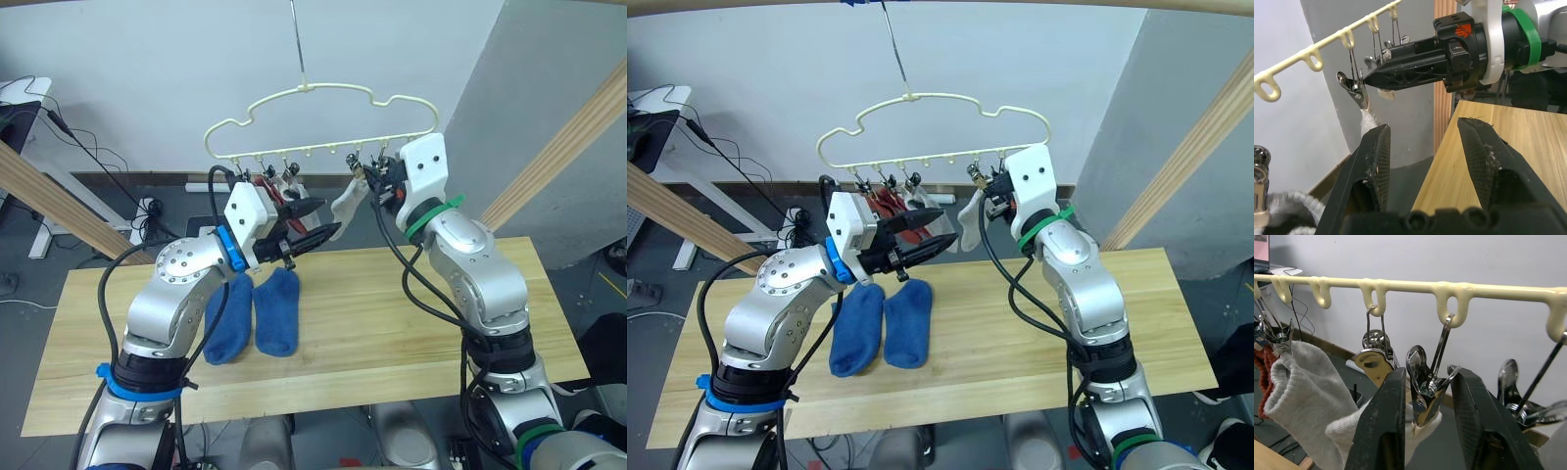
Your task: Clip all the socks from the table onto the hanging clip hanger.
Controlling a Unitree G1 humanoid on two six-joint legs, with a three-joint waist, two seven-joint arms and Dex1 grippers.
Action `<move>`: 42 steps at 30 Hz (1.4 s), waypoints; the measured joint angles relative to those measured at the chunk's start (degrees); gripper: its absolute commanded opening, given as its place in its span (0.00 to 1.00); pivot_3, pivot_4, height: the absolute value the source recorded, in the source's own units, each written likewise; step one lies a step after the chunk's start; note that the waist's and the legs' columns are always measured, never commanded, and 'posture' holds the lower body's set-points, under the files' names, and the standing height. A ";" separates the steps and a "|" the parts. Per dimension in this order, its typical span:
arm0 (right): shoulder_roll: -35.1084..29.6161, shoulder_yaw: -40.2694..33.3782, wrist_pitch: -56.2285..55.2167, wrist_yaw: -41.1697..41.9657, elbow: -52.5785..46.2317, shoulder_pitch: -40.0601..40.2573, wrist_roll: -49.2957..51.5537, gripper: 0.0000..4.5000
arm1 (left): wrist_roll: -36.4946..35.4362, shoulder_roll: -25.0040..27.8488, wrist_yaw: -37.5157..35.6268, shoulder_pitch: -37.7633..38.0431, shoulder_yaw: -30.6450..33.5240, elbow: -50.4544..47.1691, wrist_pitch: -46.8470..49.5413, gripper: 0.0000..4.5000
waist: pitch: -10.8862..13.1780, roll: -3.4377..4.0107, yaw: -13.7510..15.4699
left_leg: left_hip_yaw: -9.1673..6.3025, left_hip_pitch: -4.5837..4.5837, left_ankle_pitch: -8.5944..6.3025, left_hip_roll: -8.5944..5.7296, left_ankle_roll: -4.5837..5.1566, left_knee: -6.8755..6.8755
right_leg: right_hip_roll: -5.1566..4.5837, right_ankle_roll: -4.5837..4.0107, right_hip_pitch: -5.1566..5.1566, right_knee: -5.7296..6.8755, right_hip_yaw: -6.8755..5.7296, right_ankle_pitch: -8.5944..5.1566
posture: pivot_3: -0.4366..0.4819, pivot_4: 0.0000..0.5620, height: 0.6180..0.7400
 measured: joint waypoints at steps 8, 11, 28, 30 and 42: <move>0.12 -0.15 0.06 0.14 0.00 0.00 -0.38 0.35 | 0.43 -0.52 0.00 0.02 -0.54 0.00 -0.53 0.54 | 0.00 0.00 0.00 | 0.00 0.00 0.00 0.00 0.00 0.00 | 0.00 0.00 0.00 0.01 0.00 0.00 | 0.24 0.52 0.94; 0.00 -0.09 0.06 0.59 0.12 -0.01 -0.37 0.35 | 0.48 -0.53 0.02 0.05 -0.61 0.00 -0.57 0.54 | 0.00 0.00 0.00 | 0.00 0.00 0.00 0.00 0.00 0.00 | 0.00 0.00 0.00 0.01 0.00 0.00 | 0.25 0.52 0.94; 0.02 0.82 -3.57 3.80 4.73 -2.44 -0.48 0.35 | 0.63 -0.50 0.07 0.56 -0.90 -0.08 -0.57 0.54 | 0.00 0.00 0.02 | 0.00 0.00 0.00 0.00 0.00 0.01 | 0.00 0.00 0.00 0.03 0.00 0.00 | 0.26 0.52 0.94; 0.05 0.83 -3.95 3.80 5.07 -2.44 -0.51 0.35 | 0.63 -0.50 0.08 0.75 -0.90 -0.20 -0.57 0.54 | 0.00 0.00 0.02 | 0.00 0.00 0.00 0.00 0.00 0.01 | 0.00 0.00 0.00 0.03 0.00 0.00 | 0.26 0.52 0.94; 0.25 0.79 -4.36 3.61 5.29 -2.47 -0.54 0.35 | 0.68 -0.50 0.11 1.09 -0.92 -0.42 -0.56 0.54 | 0.00 0.00 0.03 | 0.00 0.01 0.00 0.00 0.00 0.02 | 0.00 0.00 0.00 0.06 0.00 0.00 | 0.26 0.52 0.94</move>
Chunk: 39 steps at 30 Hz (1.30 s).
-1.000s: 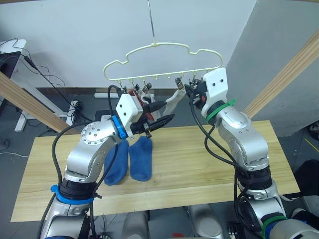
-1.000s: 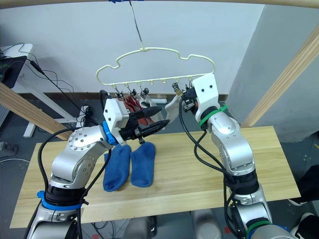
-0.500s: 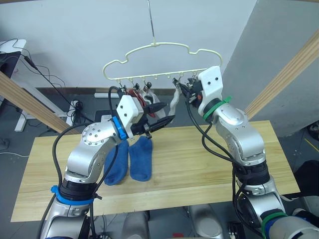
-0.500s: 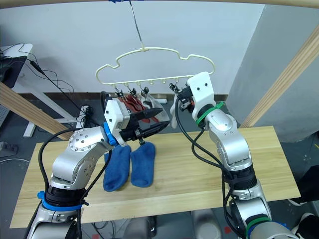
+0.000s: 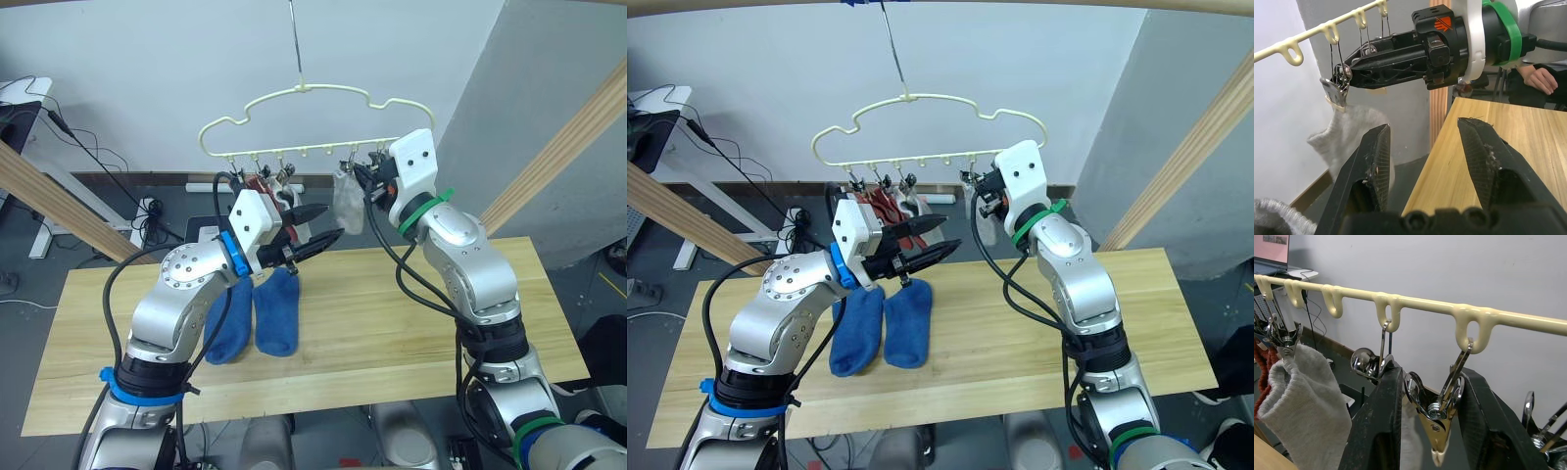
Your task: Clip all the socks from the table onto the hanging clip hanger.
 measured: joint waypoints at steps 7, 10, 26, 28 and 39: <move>0.34 -0.11 0.00 -0.23 0.27 0.00 0.00 0.31 | 0.01 0.00 0.02 0.01 -0.02 0.00 0.01 0.54 | 0.00 0.00 0.00 | 0.00 0.00 0.00 0.00 0.00 0.00 | 0.00 0.00 0.00 0.00 0.00 0.00 | 0.25 0.51 0.94; 0.36 -0.18 0.01 -0.48 0.27 0.00 0.02 0.16 | 0.01 0.00 0.04 0.07 -0.05 -0.03 0.01 0.54 | 0.00 0.00 -0.01 | 0.00 0.00 0.00 0.00 0.00 0.00 | 0.00 0.00 0.00 0.00 0.00 0.00 | 0.25 0.51 0.94; 0.70 -1.07 0.00 -1.03 0.27 0.00 0.21 0.04 | 1.08 0.00 1.29 2.02 -0.10 -0.38 0.03 0.54 | 0.00 0.00 -0.01 | 0.00 0.00 0.00 0.00 0.00 0.01 | 0.00 0.00 0.00 0.01 0.00 0.00 | 0.25 0.51 0.94; 1.01 -1.30 0.03 -1.03 0.27 0.00 0.23 0.04 | 1.29 -0.02 1.54 2.70 -0.11 -0.44 0.03 0.54 | 0.00 0.00 -0.02 | 0.00 0.00 0.00 0.00 0.00 0.00 | 0.00 0.00 0.00 0.01 0.00 0.00 | 0.25 0.51 0.94; 1.41 -1.59 0.32 -1.03 0.26 0.01 0.32 0.04 | 6.90 -4.73 12.51 12.71 -0.28 1.68 -0.02 0.89 | 0.00 0.01 -0.11 | 0.01 0.02 0.00 0.00 0.01 0.00 | -0.01 -0.01 -0.01 0.02 0.03 0.00 | 0.25 0.53 0.94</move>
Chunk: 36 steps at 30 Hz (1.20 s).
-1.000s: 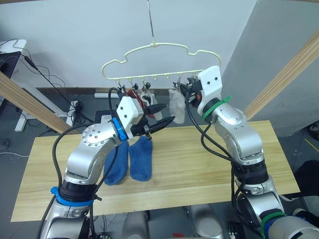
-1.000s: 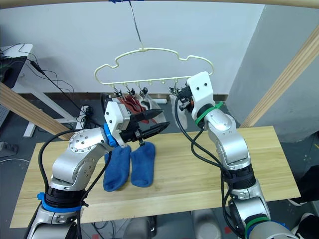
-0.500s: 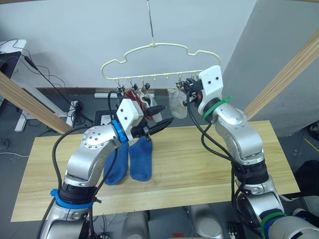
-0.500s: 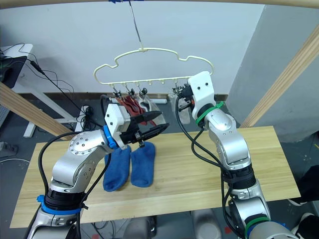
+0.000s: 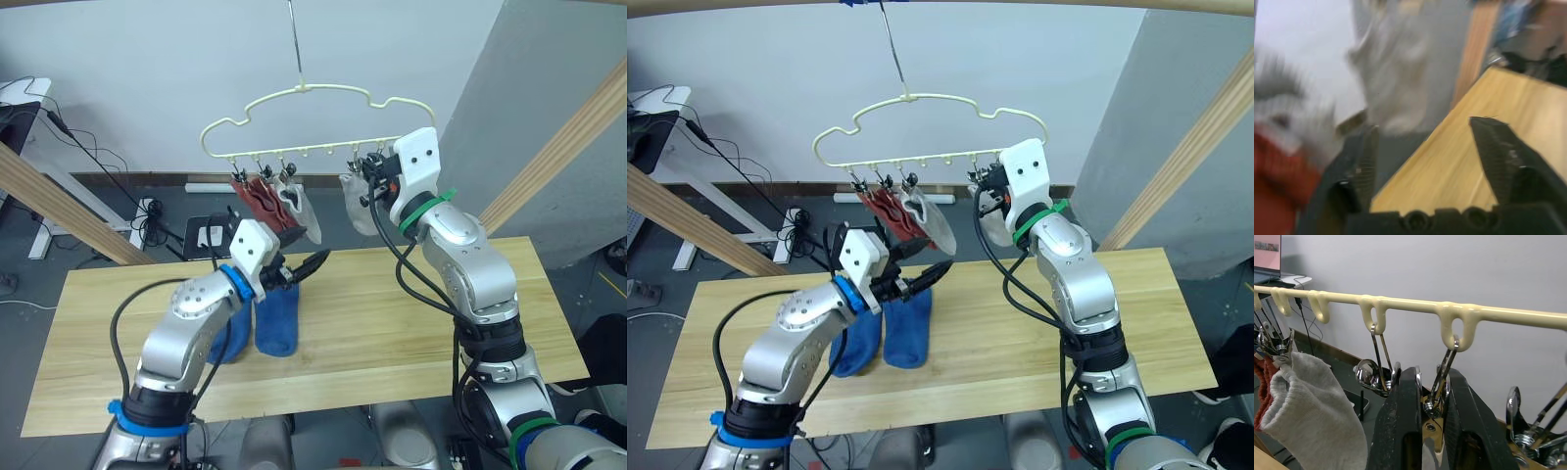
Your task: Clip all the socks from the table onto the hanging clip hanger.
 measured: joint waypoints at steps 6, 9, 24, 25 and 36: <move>0.12 -0.32 0.20 0.12 0.00 0.00 0.06 0.04 | 8.50 -6.42 9.66 4.76 -1.85 11.27 -4.34 0.96 | 0.00 0.00 0.21 | -0.03 -0.02 0.00 -0.03 0.00 0.05 | -0.03 0.00 0.01 0.04 -0.04 0.01 | 0.25 0.53 0.94; 0.09 -0.32 0.40 0.25 0.00 0.01 0.09 0.04 | 10.36 -8.84 13.81 4.29 -0.92 16.04 -4.26 0.96 | 0.00 0.00 0.16 | -0.02 0.00 0.00 -0.04 0.00 0.06 | -0.03 0.00 0.01 0.07 -0.04 0.01 | 0.25 0.53 0.94; 0.10 -0.32 1.27 0.42 0.00 0.02 0.33 0.04 | 16.01 -9.40 16.23 3.10 -1.44 19.87 -3.87 0.52 | 0.00 0.00 0.04 | -0.01 0.01 0.00 -0.04 0.00 0.04 | -0.03 0.00 0.01 0.08 -0.03 0.00 | 0.23 0.54 0.94; 0.10 -0.32 1.27 0.41 0.00 0.02 0.34 0.04 | 16.25 -9.33 16.22 3.11 -1.43 19.88 -3.87 0.46 | 0.00 0.00 0.04 | -0.01 0.01 0.00 -0.04 0.00 0.04 | -0.03 0.00 0.01 0.08 -0.03 0.00 | 0.23 0.54 0.94; 0.12 -0.33 1.38 0.06 -0.04 0.02 0.36 0.04 | 20.62 -5.29 13.29 3.35 -5.19 21.84 -10.99 0.00 | 0.00 0.00 -0.10 | -0.01 0.03 0.00 -0.04 0.00 0.02 | -0.03 0.00 0.02 0.07 -0.02 0.00 | 0.21 0.55 0.94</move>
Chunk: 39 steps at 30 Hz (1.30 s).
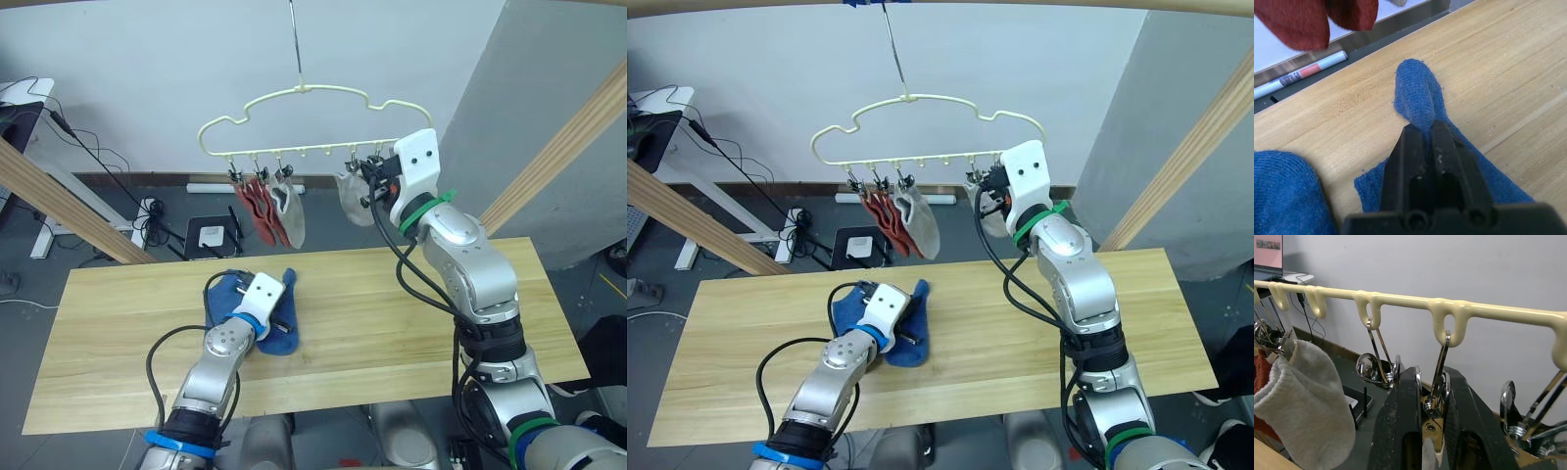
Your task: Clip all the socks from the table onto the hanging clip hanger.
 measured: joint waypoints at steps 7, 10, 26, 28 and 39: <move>0.03 -0.37 0.66 -0.08 -0.23 0.04 0.07 0.04 | 2.67 -1.69 -9.65 -10.45 -8.69 1.12 -21.96 0.00 | 0.00 0.00 0.73 | 0.03 -0.08 0.00 -0.10 0.00 0.03 | -0.14 0.01 0.01 -0.08 -0.02 0.00 | 0.20 0.55 0.94; 0.05 -0.41 1.03 -0.07 -0.43 0.04 0.16 0.04 | 3.30 -4.32 -8.99 -15.81 -8.98 2.33 -26.67 0.00 | 0.00 0.00 0.36 | 0.03 -0.05 0.00 -0.08 0.01 0.00 | -0.11 0.01 0.01 -0.08 -0.02 0.00 | 0.19 0.55 0.94; -0.09 -0.89 2.76 -0.08 -1.98 0.05 0.62 0.04 | 13.87 -9.09 8.00 -23.09 -7.84 15.77 -35.62 0.00 | 0.00 0.00 -1.17 | 0.02 -0.06 -0.01 -0.08 0.01 0.00 | -0.08 0.02 0.00 -0.07 -0.02 0.00 | 0.17 0.54 0.94; -0.08 -0.88 2.86 -0.08 -2.02 0.05 0.72 0.04 | 14.09 -9.14 8.93 -23.10 -7.83 15.76 -36.00 0.00 | 0.00 0.00 -1.21 | 0.02 -0.06 -0.01 -0.08 0.01 0.00 | -0.08 0.02 0.00 -0.07 -0.02 0.00 | 0.18 0.54 0.94; 0.08 -0.97 3.78 -0.11 -2.13 0.04 1.74 0.04 | 14.98 -9.13 10.25 -23.23 -7.56 15.87 -36.72 0.00 | 0.00 0.00 -1.30 | 0.02 -0.06 0.00 -0.08 0.01 0.00 | -0.08 0.02 0.00 -0.07 -0.03 0.00 | 0.18 0.54 0.94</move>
